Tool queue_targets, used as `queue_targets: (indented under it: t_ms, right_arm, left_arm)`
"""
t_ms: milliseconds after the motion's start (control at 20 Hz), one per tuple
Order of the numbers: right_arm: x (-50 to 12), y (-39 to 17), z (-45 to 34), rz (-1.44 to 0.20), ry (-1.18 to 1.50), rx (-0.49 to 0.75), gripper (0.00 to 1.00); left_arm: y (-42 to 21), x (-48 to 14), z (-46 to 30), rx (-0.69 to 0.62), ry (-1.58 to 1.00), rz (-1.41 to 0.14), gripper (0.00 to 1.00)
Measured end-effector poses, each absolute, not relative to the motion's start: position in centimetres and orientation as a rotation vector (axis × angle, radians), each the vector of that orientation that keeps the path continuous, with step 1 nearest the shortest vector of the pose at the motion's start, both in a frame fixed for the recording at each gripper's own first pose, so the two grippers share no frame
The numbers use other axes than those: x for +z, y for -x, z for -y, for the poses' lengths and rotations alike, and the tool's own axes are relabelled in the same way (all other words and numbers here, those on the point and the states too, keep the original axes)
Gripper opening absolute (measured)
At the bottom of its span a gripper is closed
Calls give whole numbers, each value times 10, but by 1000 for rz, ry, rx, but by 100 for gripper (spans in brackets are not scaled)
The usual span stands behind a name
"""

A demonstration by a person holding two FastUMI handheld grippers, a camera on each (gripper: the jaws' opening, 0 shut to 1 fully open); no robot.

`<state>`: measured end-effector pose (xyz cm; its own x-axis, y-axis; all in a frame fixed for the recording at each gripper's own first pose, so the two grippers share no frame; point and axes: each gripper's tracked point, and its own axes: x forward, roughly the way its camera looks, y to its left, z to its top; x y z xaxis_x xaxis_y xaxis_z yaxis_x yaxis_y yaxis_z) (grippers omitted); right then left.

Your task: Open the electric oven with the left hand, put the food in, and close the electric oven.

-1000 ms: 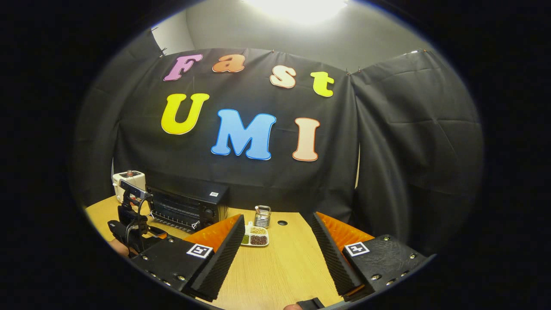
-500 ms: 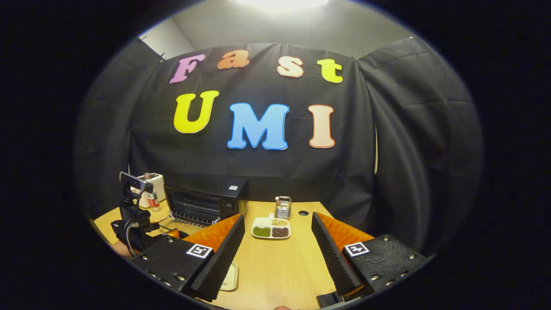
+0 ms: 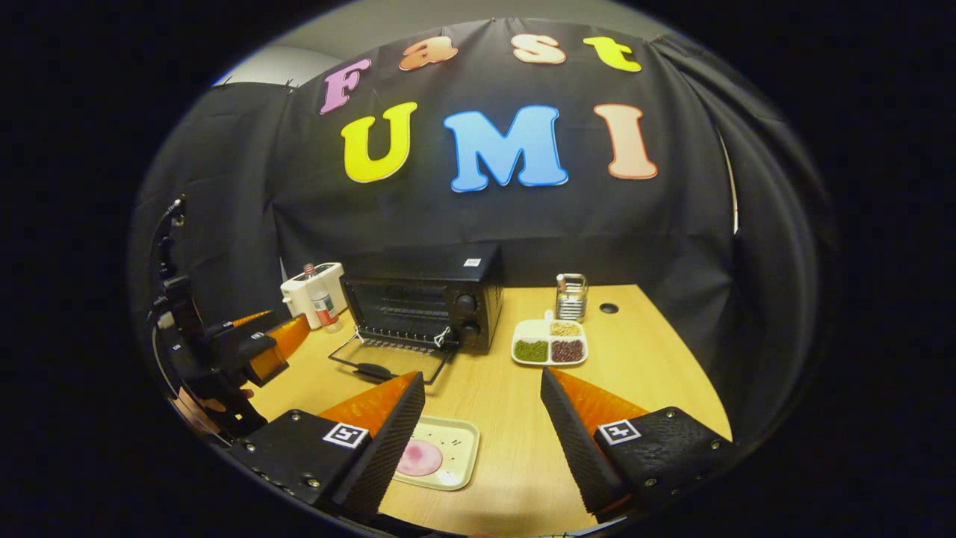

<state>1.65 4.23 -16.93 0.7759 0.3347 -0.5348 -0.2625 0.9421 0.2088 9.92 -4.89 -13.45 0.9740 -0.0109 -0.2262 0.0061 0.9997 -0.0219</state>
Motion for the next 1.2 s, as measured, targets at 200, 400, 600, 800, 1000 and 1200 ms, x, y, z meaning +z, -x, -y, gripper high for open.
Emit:
queue_targets:
  t_ms: [200, 400, 600, 800, 1000, 1200]
  right_arm:
    - [-199, -14, -55, -750, -199, 401, 97]
    - [-236, -15, -64, -914, -300, 449, 97]
    - [-264, -5, -73, -1083, -430, 466, 97]
    - [-291, 3, -82, -1203, -474, 479, 97]
    - [-313, 11, -86, -1299, -481, 477, 96]
    - [-330, 16, -87, -1373, -518, 443, 95]
  left_arm:
    - [-82, -100, 27, 31, 14, -168, 100]
    - [-67, -79, 12, 66, -6, -133, 91]
    - [-52, -72, -4, 114, -11, -119, 100]
    - [-39, -71, -19, 154, -12, -128, 100]
    - [-29, -71, -34, 196, -13, -134, 100]
    - [-25, -75, -44, 223, -13, -147, 100]
